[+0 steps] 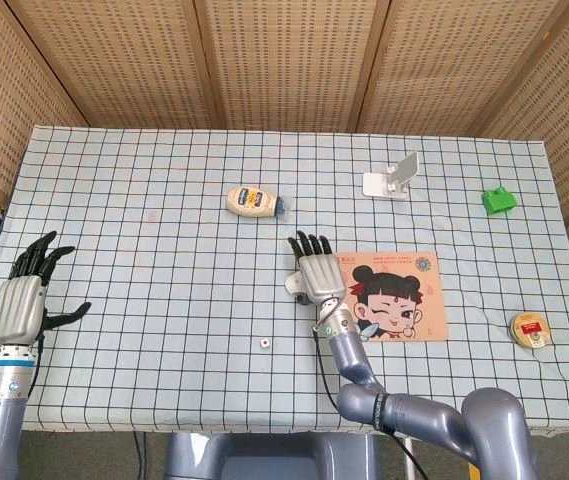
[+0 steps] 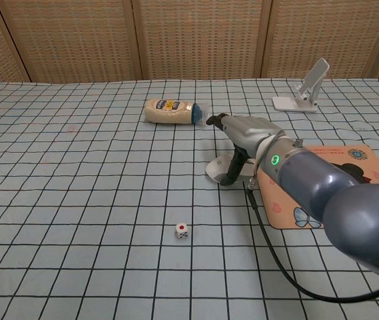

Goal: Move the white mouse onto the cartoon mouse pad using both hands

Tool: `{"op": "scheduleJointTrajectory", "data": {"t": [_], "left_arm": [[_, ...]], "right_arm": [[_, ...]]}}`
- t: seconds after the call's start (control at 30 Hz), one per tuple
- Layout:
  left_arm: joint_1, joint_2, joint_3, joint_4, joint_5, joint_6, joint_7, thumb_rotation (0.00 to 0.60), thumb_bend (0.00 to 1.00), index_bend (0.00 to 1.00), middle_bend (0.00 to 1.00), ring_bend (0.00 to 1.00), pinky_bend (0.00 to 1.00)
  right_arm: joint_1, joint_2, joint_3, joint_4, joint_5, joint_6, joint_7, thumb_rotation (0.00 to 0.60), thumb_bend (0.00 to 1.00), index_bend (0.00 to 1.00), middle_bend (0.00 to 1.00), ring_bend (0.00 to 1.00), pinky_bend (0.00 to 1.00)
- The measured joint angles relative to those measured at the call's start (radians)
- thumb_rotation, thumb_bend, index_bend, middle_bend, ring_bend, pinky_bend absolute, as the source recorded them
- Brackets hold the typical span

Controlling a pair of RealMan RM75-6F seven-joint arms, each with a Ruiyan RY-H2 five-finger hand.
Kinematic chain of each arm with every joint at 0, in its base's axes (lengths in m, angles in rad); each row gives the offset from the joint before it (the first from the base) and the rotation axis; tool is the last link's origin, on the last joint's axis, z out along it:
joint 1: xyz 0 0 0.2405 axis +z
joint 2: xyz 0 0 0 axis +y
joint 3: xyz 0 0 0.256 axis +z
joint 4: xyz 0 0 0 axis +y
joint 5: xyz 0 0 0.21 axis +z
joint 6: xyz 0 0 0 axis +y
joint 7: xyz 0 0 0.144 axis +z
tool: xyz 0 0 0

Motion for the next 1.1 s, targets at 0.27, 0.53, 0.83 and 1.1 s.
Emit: {"op": "scheduleJointTrajectory", "data": {"t": [0.27, 0.53, 0.83, 1.1], "left_arm": [[0.002, 0.007, -0.001, -0.009, 0.001, -0.008, -0.008, 0.600, 0.17, 0.18, 0.00, 0.00, 0.08], [0.002, 0.012, 0.002, -0.017, 0.002, -0.023, -0.011, 0.600, 0.17, 0.18, 0.00, 0.00, 0.08], [0.003, 0.013, -0.002, -0.018, -0.001, -0.025, -0.011, 0.600, 0.17, 0.19, 0.00, 0.00, 0.08], [0.003, 0.011, -0.004, -0.014, -0.001, -0.025, -0.011, 0.600, 0.17, 0.19, 0.00, 0.00, 0.08]], "right_arm": [[0.004, -0.003, -0.001, 0.015, 0.029, -0.001, -0.047, 0.600, 0.31, 0.21, 0.08, 0.00, 0.00], [-0.001, -0.003, -0.008, 0.026, 0.042, 0.002, -0.071, 0.600, 0.35, 0.39, 0.28, 0.15, 0.06], [-0.006, -0.003, -0.019, 0.034, 0.002, 0.000, -0.038, 0.600, 0.36, 0.54, 0.43, 0.28, 0.27], [-0.031, 0.037, -0.051, -0.010, -0.077, 0.018, 0.005, 0.600, 0.37, 0.66, 0.54, 0.41, 0.40]]}}
